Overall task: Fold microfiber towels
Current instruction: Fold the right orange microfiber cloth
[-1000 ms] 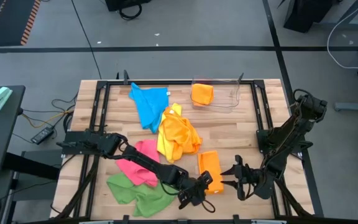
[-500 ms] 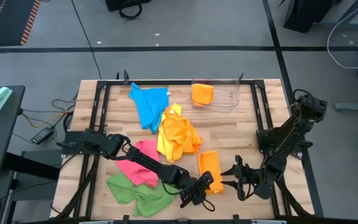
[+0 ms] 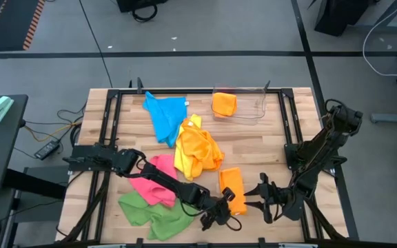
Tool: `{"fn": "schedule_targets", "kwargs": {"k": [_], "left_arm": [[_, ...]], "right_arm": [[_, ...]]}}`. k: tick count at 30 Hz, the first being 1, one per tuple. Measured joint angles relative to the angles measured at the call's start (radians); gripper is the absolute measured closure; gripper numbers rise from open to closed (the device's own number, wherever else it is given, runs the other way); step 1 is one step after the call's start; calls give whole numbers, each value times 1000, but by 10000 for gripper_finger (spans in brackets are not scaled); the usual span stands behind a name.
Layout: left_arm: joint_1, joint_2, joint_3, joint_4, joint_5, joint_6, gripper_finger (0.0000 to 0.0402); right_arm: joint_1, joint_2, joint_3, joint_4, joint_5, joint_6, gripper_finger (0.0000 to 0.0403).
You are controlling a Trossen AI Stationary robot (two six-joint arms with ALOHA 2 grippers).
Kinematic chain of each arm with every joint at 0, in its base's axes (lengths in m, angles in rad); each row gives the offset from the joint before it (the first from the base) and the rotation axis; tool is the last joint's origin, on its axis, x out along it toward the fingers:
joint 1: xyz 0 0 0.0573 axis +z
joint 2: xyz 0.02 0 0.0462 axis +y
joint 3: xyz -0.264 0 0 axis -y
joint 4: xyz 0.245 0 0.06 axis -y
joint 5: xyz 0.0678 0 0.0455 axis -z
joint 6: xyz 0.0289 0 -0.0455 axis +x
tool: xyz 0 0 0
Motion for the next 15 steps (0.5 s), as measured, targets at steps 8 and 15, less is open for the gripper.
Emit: {"fn": "schedule_targets", "kwargs": {"k": [8,15], "left_arm": [[-16,-26,-1,-86,261,-99,387],[-49,-50,-2,-177,278,-148,372]], "right_arm": [[-76,116,0,170,-66,-158,242],[-173,236,7,372,-231,-363,242]]}}
